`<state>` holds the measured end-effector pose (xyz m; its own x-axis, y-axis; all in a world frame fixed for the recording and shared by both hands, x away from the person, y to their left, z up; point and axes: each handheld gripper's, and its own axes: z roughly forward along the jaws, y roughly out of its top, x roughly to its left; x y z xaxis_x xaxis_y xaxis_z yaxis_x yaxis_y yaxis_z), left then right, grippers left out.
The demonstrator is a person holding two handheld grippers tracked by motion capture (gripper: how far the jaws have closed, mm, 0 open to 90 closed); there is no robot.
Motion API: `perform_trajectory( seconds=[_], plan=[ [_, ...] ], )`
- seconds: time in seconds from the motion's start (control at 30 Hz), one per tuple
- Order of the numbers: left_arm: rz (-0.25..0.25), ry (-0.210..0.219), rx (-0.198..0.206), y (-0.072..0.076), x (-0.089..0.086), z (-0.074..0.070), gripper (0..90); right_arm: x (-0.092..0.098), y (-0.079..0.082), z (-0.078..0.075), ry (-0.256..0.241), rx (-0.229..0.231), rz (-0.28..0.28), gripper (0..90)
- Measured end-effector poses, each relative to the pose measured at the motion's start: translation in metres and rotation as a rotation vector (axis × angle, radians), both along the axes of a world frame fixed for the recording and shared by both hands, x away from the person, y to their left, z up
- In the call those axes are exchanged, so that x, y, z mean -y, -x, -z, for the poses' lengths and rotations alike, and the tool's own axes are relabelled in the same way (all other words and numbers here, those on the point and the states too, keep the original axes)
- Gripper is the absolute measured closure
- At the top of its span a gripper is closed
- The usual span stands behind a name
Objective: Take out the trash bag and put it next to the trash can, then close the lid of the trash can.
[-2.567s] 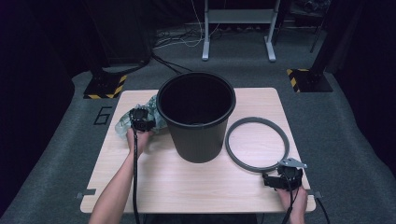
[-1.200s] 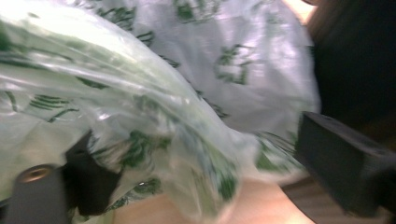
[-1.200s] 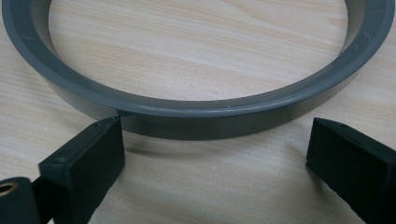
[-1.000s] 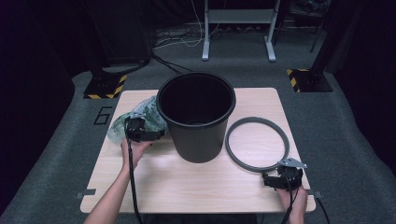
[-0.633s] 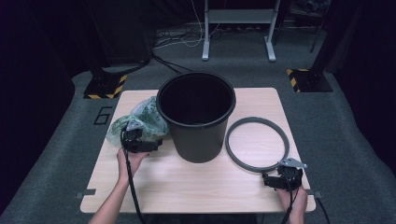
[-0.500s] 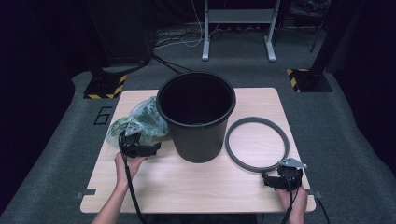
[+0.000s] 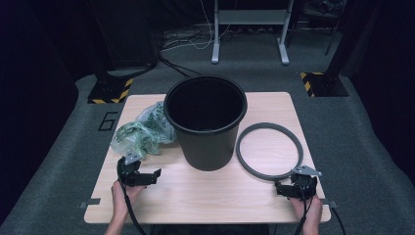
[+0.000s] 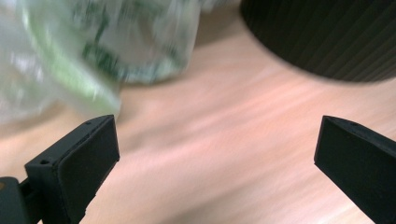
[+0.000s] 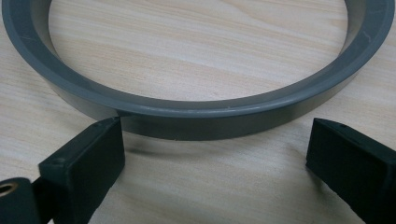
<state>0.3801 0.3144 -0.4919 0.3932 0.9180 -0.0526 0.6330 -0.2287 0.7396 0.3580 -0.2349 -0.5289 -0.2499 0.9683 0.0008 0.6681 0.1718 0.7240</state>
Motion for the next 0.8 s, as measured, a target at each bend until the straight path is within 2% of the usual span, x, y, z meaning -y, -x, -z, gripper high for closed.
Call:
perform_trajectory(
  seconds=[0.17,0.27,0.43,0.53,0.8],
  plan=[
    [-0.011,-0.057,-0.046,0.003,-0.003,0.024,0.0,0.001,-0.002,0.000,-0.003,-0.001,-0.011,2.9],
    [-0.013,-0.086,-0.065,0.004,0.000,0.033,0.0,0.001,-0.002,0.000,0.003,0.002,-0.014,3.3],
    [-0.019,-0.069,-0.045,0.003,0.002,0.037,0.0,0.001,-0.002,0.000,0.003,0.002,-0.014,3.2],
    [-0.025,-0.057,-0.019,0.004,0.001,0.039,0.0,0.001,-0.002,0.000,0.003,0.002,-0.014,3.3],
    [-0.015,-0.059,-0.017,0.003,0.000,0.039,0.0,0.001,-0.001,0.000,0.003,0.003,-0.014,3.8]
  ],
)
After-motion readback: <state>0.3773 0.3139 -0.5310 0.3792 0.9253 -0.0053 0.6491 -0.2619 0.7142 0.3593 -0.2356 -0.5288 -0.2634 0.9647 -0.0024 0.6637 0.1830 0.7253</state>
